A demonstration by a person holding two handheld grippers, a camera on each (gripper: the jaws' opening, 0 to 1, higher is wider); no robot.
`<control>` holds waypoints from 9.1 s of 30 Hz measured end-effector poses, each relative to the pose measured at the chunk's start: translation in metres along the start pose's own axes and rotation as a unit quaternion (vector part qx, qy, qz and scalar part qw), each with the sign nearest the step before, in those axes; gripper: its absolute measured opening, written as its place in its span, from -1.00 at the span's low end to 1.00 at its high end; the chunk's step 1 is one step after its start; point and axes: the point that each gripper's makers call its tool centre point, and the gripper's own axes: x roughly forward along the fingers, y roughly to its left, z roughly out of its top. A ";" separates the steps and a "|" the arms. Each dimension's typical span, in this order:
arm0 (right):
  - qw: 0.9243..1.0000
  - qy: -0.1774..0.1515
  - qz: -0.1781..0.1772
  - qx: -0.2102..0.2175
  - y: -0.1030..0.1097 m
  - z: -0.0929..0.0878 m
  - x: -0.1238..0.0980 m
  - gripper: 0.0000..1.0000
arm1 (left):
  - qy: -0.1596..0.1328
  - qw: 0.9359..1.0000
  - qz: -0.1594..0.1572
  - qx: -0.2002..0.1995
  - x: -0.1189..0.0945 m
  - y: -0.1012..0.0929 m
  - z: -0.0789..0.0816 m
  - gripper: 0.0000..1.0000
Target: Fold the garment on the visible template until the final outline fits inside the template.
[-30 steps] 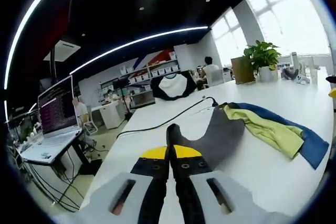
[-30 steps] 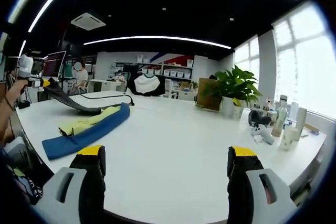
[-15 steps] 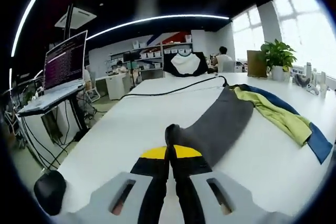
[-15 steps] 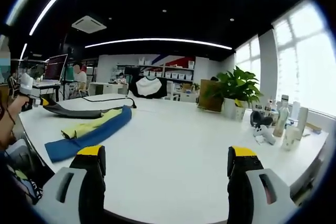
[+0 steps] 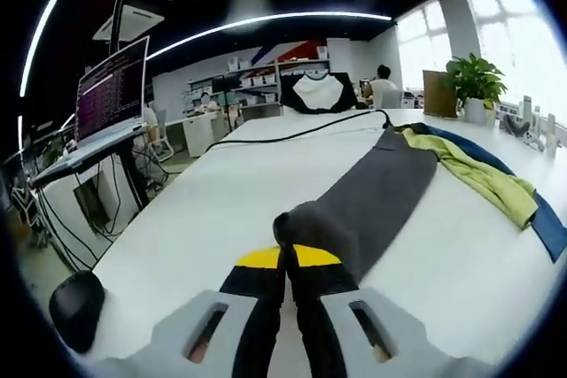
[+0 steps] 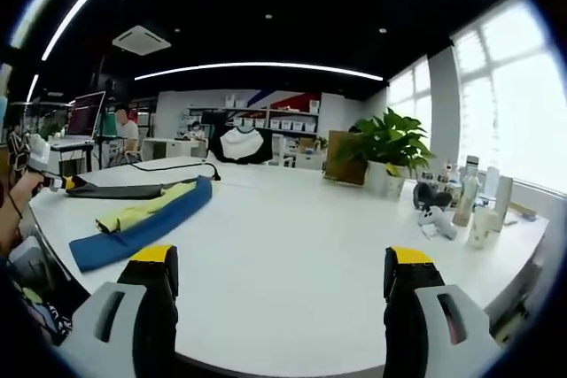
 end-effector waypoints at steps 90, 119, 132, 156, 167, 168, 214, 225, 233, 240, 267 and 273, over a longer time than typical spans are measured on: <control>0.944 0.045 0.315 -0.085 0.237 -0.016 0.012 0.89 | 0.014 0.998 -0.056 0.023 0.008 -0.025 -0.011 -0.99; 0.910 0.150 0.377 -0.078 0.283 -0.056 0.018 -0.21 | 0.022 0.998 -0.057 0.013 0.010 -0.024 -0.013 -1.00; 0.923 0.150 0.346 -0.071 0.276 -0.057 0.023 -0.60 | 0.017 0.998 -0.060 0.020 0.011 -0.026 -0.013 -1.00; 0.939 0.032 0.321 -0.122 0.252 0.006 0.031 -1.00 | 0.009 0.998 -0.062 0.027 0.010 -0.026 -0.012 -1.00; 0.947 0.024 0.305 -0.100 0.224 0.032 0.045 -1.00 | 0.010 0.998 -0.059 0.030 0.011 -0.026 -0.012 -1.00; 0.946 0.025 0.306 -0.100 0.223 0.034 0.045 -1.00 | 0.010 0.998 -0.060 0.030 0.011 -0.025 -0.012 -1.00; 0.969 -0.003 0.211 -0.131 0.125 0.077 0.050 -1.00 | 0.015 0.997 -0.067 0.043 0.009 -0.027 -0.010 -1.00; 0.981 -0.009 0.162 -0.108 0.084 0.084 0.064 -1.00 | 0.015 0.997 -0.068 0.043 0.006 -0.028 -0.011 -1.00; 0.991 -0.028 0.112 -0.074 0.049 0.092 0.074 -1.00 | 0.016 0.997 -0.070 0.043 0.007 -0.028 -0.011 -1.00; 0.994 -0.021 0.085 -0.062 0.025 0.087 0.087 -1.00 | 0.015 0.997 -0.070 0.041 0.010 -0.027 -0.011 -1.00; 0.998 0.027 -0.004 -0.051 -0.062 0.056 0.141 -1.00 | 0.008 0.996 -0.082 0.032 0.013 -0.024 -0.012 -1.00; 0.998 0.037 -0.018 -0.054 -0.076 0.051 0.150 -1.00 | 0.008 0.996 -0.082 0.034 0.013 -0.024 -0.013 -1.00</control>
